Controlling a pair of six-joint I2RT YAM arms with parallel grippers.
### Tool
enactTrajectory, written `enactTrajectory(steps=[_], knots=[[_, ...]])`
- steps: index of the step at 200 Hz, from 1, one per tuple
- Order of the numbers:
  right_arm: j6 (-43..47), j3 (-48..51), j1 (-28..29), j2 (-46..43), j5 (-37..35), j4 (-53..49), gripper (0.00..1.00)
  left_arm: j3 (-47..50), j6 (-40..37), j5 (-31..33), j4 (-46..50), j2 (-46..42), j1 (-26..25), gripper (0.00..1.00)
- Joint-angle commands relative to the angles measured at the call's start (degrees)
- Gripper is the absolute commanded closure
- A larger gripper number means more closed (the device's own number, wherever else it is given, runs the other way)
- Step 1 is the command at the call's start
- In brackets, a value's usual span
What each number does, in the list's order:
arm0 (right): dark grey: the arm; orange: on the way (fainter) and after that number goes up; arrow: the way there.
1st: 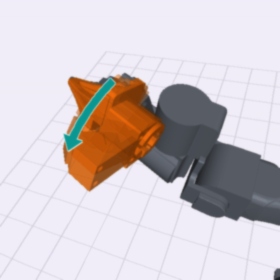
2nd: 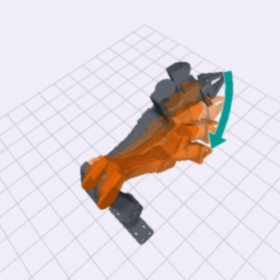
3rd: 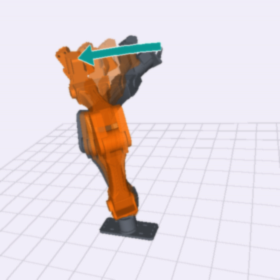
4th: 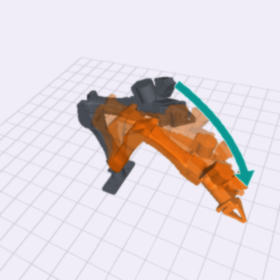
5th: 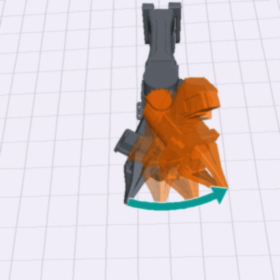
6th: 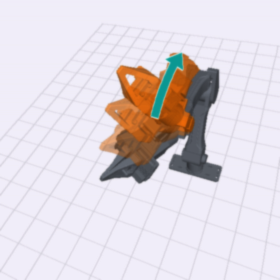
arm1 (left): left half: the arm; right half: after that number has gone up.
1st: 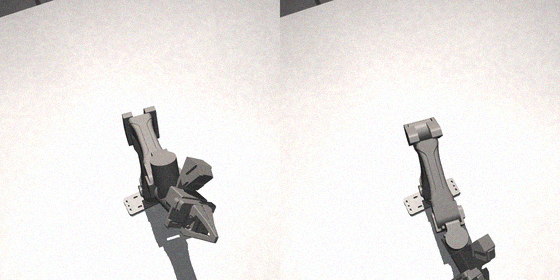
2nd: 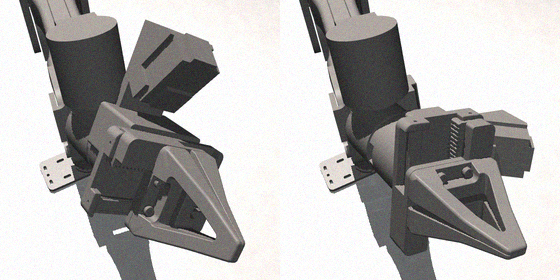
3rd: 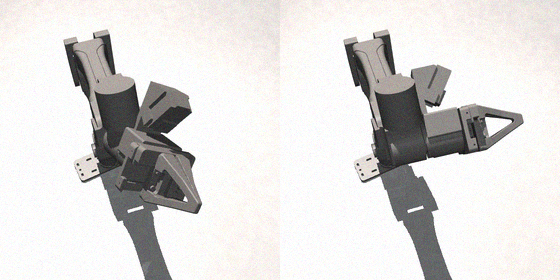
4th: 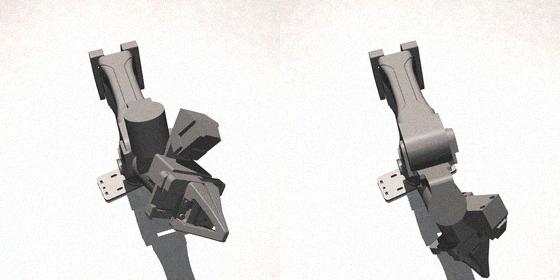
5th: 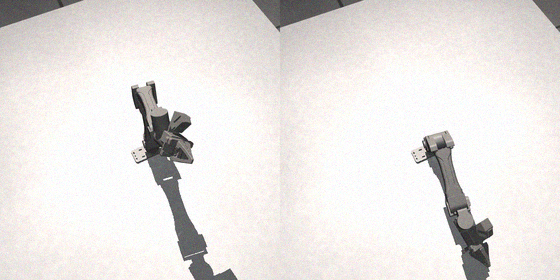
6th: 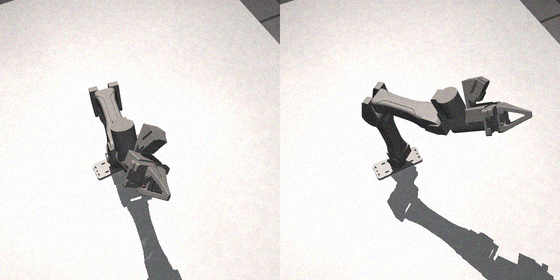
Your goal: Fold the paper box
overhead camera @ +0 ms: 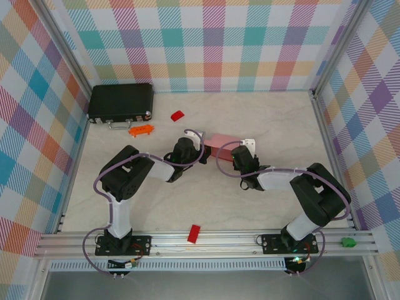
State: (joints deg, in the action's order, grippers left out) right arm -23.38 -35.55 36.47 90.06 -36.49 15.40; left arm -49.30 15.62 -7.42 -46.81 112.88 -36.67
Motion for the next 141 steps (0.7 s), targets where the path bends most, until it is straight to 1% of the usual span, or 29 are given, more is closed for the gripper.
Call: enactTrajectory(steps=[1,87,141], knots=[[-0.62,0.57,0.45,-1.47,-1.04,-0.3,0.72,1.36,-0.18,0.04,-0.3,-0.35,-0.69,0.93],[-0.3,1.05,0.57,-2.1,-1.04,-0.8,0.65,2.45,-0.64,0.39,-0.66,-1.3,-0.67,0.84],[-0.05,1.6,0.53,-2.78,-0.95,-1.08,0.63,2.89,-1.61,0.58,0.05,-2.33,-0.69,0.78]])
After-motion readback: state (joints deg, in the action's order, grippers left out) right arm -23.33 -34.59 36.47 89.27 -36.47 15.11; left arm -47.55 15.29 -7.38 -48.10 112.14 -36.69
